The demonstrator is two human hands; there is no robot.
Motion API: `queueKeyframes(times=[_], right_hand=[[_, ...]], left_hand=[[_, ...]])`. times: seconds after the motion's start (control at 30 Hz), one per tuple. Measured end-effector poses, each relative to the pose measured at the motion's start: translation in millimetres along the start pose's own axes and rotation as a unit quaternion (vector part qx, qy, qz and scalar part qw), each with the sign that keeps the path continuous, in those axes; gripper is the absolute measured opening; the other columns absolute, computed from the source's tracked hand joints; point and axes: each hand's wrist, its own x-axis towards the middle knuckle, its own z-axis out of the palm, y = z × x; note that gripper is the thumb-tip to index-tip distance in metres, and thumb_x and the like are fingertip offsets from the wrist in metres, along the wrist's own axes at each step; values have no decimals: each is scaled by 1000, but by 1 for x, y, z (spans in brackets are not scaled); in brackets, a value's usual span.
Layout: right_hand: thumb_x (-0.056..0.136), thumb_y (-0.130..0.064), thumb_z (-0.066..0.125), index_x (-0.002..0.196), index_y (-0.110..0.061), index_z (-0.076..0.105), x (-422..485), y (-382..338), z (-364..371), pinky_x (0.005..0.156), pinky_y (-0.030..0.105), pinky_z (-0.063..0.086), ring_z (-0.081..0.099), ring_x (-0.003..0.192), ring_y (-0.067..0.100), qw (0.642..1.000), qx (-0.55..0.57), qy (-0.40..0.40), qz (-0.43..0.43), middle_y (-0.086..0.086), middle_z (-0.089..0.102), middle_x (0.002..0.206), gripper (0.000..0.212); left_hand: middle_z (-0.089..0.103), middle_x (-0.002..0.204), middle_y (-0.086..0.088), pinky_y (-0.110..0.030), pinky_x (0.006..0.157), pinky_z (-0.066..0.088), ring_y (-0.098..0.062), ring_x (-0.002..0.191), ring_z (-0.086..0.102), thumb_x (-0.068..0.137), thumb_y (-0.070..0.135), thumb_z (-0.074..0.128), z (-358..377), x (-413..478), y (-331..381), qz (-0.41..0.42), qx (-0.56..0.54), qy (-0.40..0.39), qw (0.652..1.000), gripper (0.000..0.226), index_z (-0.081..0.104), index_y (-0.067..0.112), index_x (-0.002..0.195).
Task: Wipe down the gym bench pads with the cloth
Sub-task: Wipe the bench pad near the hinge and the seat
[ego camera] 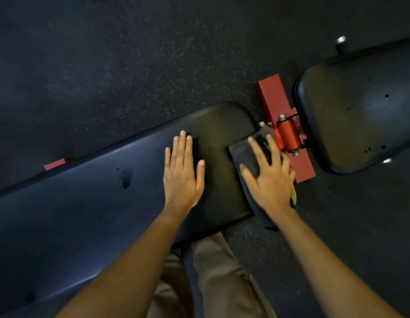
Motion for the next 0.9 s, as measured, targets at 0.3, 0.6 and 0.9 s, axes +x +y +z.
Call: queueKeyframes(times=[0.3, 0.6, 0.9], right_hand=[[90, -62, 44, 148, -40, 26, 119, -31, -6, 96, 49, 42, 45, 124, 41, 994, 101, -51, -13, 2, 31, 152, 65], [89, -63, 39, 150, -35, 23, 22, 6, -4, 87, 54, 43, 46, 119, 42, 989, 93, -36, 111, 9, 33, 148, 69], [90, -64, 41, 148, -39, 25, 103, -21, -6, 93, 51, 44, 45, 123, 38, 994, 96, -42, 7, 3, 34, 150, 65]], left_hand=[[21, 154, -16, -39, 117, 2, -25, 143, 13, 97, 38, 29, 13, 13, 10, 9, 71, -32, 997, 62, 22, 2, 147], [22, 153, -19, -38, 117, 0, -27, 142, 13, 96, 36, 31, 16, 15, 13, 6, 91, -32, 995, 61, 21, 0, 145], [22, 153, -20, -38, 117, 0, -28, 142, 13, 96, 36, 30, 14, 16, 11, 15, 95, -31, 995, 62, 21, 0, 145]])
